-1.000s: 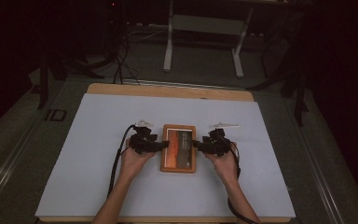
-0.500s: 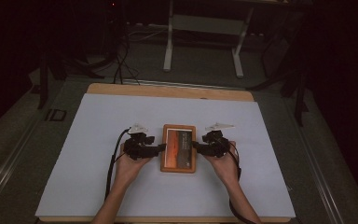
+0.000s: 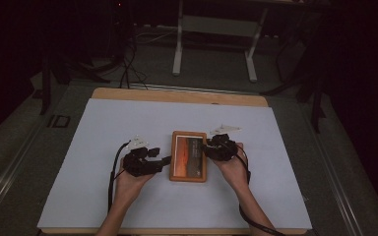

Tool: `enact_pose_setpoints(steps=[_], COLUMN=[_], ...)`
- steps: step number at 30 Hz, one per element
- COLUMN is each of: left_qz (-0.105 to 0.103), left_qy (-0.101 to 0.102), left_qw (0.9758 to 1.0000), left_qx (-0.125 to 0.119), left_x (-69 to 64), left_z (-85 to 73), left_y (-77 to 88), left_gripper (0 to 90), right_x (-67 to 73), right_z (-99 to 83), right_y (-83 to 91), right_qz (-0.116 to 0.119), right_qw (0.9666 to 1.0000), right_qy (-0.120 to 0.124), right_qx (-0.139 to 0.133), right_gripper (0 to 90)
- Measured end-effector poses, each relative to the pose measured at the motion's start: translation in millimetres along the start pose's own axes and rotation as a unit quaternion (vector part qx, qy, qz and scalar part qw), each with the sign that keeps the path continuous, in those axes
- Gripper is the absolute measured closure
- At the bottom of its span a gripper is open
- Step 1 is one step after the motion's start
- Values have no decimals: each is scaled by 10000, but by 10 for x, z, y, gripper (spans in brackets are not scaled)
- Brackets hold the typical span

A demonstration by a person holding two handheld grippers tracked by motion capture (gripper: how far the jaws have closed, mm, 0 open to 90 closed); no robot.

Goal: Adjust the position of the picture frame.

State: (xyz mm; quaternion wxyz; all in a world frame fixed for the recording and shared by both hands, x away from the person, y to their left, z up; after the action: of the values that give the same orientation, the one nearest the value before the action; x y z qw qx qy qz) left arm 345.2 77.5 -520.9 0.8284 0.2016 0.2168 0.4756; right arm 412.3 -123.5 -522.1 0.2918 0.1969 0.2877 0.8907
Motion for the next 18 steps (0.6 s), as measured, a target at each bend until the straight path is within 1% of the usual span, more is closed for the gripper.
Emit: enact_pose_setpoints(steps=[2, 5, 7, 8, 11, 14, 18], left_qz=[65, 70, 81, 70, 91, 117, 197], left_qy=[-52, -14, 16, 36, 36, 50, -108], left_qw=[10000, 10000, 10000, 10000, 9999, 9999, 9997], left_qx=[17, 16, 14, 15, 28, 26, 88], left_x=[8, 11, 10, 5, -24, -63, -119], left_z=[-24, -51, -69, -79, -120, -174, -231], left_y=[30, 48, 55, 58, 75, 83, 67], left_gripper=[369, 369, 369, 370, 370, 370, 365], right_x=[-16, -48, -73, -81, -111, -137, -168], right_z=[20, 49, 68, 82, 118, 153, 185], right_y=[-7, -25, -37, -43, -65, -107, -184], right_qz=[3, 48, -15, -20, -77, -72, -108], right_qw=[10000, 9999, 9999, 9999, 9997, 9997, 9996], right_qy=[50, 97, 104, 138, 190, 203, 220], right_qx=[-11, -35, -55, -81, -130, -145, -133], right_gripper=[714, 795, 843, 883, 900, 900, 900])
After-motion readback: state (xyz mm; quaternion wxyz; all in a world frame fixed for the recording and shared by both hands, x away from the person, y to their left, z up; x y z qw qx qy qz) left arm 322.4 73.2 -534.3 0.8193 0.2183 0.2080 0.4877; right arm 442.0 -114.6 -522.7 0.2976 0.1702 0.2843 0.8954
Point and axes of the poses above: each handheld gripper's, and its own axes: y roughly backward along the jaws, z roughly out of its top, x roughly to its left, the point moved 7 cm from there along -y, roughly forward along the jaws, and after that the axes turned 14 degrees about z, right-handed, at the moved point
